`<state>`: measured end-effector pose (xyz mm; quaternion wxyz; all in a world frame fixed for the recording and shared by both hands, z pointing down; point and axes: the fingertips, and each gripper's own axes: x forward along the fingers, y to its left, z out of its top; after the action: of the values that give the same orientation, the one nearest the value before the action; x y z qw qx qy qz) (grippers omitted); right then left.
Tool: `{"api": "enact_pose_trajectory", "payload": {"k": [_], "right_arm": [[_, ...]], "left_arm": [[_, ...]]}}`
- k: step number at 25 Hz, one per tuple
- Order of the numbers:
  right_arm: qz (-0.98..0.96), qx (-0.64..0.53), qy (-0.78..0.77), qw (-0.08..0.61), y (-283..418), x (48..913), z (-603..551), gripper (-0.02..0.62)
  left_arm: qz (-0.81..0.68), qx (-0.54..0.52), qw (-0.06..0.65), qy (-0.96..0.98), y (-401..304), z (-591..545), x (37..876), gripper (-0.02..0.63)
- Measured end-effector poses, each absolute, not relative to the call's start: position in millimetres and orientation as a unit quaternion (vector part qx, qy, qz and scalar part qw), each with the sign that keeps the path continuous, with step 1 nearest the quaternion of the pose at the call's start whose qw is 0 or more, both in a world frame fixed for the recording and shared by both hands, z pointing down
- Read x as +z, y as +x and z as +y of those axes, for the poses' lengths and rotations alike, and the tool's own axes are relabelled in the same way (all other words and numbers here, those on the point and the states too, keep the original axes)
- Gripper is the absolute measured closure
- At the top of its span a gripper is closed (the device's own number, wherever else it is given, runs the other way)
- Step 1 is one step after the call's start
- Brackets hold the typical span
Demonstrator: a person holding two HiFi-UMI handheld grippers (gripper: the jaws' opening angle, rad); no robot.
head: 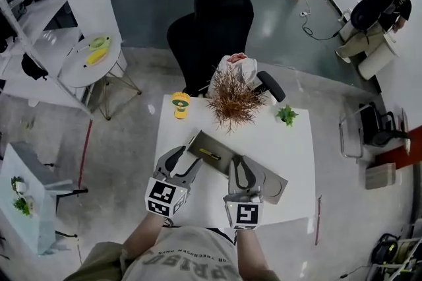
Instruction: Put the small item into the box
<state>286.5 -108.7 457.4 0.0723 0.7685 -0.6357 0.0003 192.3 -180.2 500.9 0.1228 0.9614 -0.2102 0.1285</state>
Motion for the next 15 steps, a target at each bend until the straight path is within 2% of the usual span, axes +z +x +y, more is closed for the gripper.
{"api": "enact_pose_trajectory", "payload": {"k": [4, 6, 8, 12, 15], "right_arm": [[-0.617, -0.011, 0.782, 0.086, 282, 442, -95, 0.529], [-0.607, -0.037, 0.792, 0.048, 279, 426, -95, 0.535], [-0.601, -0.058, 0.796, 0.034, 278, 416, -94, 0.594], [-0.595, -0.060, 0.801, 0.014, 275, 406, -91, 0.594], [-0.592, -0.070, 0.802, 0.035, 274, 406, -85, 0.595]], "left_arm": [[-0.238, 0.077, 0.094, 0.964, 186, -183, 474, 0.512], [-0.247, 0.061, 0.081, 0.964, 185, -183, 466, 0.561], [-0.251, 0.050, 0.070, 0.964, 184, -182, 460, 0.580], [-0.254, 0.032, 0.053, 0.965, 183, -179, 450, 0.595], [-0.256, 0.001, 0.040, 0.966, 182, -178, 437, 0.597]]}}
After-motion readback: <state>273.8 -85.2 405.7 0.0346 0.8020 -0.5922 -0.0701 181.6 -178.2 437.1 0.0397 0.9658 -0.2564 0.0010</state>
